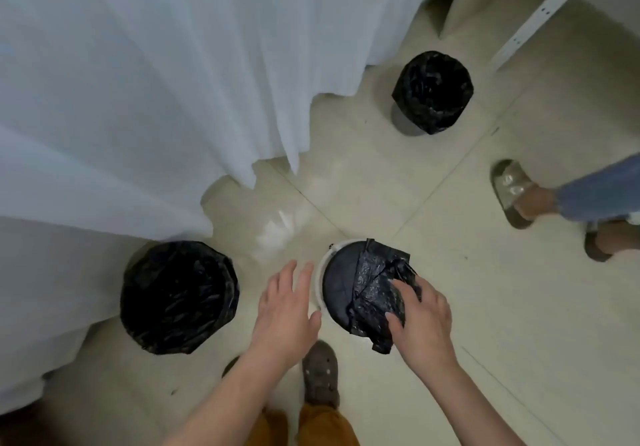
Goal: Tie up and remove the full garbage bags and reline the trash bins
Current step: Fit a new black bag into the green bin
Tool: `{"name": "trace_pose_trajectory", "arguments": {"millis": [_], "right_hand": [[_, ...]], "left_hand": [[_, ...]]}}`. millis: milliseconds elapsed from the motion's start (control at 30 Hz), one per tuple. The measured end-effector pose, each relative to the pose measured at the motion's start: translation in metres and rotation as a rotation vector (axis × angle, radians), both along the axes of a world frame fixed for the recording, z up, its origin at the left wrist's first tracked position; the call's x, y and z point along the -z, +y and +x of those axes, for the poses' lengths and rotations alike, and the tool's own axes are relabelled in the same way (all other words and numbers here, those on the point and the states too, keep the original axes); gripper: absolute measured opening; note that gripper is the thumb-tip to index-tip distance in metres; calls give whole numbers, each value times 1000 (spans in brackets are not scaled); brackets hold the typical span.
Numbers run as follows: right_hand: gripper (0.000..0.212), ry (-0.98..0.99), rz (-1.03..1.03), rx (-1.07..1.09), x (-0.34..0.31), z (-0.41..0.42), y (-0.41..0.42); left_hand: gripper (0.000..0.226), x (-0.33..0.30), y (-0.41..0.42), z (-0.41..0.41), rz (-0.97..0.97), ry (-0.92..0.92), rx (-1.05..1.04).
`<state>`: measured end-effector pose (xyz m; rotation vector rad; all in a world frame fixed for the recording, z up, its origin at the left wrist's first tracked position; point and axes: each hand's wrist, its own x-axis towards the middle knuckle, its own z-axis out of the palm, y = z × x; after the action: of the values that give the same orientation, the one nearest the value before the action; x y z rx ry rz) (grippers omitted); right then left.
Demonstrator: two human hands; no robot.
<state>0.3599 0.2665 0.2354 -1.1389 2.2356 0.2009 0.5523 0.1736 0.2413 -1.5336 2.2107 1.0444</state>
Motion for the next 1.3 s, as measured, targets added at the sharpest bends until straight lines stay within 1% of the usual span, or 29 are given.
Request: {"name": "trace_pose_trajectory", "arguments": {"millis": [167, 267, 433, 533, 633, 733, 833, 933, 1033, 1167, 1233, 1300], "right_hand": [[58, -49, 31, 130, 57, -30, 28], [59, -94, 62, 210, 111, -38, 42], [66, -248, 95, 452, 208, -21, 62], [71, -251, 77, 480, 253, -9, 68], [72, -241, 81, 454, 279, -3, 69], [74, -236, 79, 430, 286, 2, 68], [80, -195, 17, 391, 285, 0, 73], [72, -207, -83, 429, 283, -9, 77], [71, -204, -122, 475, 276, -16, 82], [71, -154, -207, 519, 245, -19, 98], [70, -156, -242, 546, 220, -21, 109], [70, -143, -280, 571, 188, -21, 121]], "left_hand": [[78, 57, 2, -60, 55, -38, 273], [78, 111, 1, -87, 91, -36, 405], [81, 211, 0, -105, 189, -35, 603], [77, 257, 4, -105, 205, -48, 684], [73, 283, 5, -100, 186, -65, 740], [69, 295, 4, -93, 137, -96, 815], [66, 296, 3, -87, 83, -184, 878], [66, 294, -1, -88, 56, -281, 924], [65, 288, -4, -93, 78, -351, 929], [65, 267, -3, -100, 116, -384, 869], [62, 245, 3, -106, 146, -342, 772], [59, 214, 11, -117, 222, -253, 635]]}}
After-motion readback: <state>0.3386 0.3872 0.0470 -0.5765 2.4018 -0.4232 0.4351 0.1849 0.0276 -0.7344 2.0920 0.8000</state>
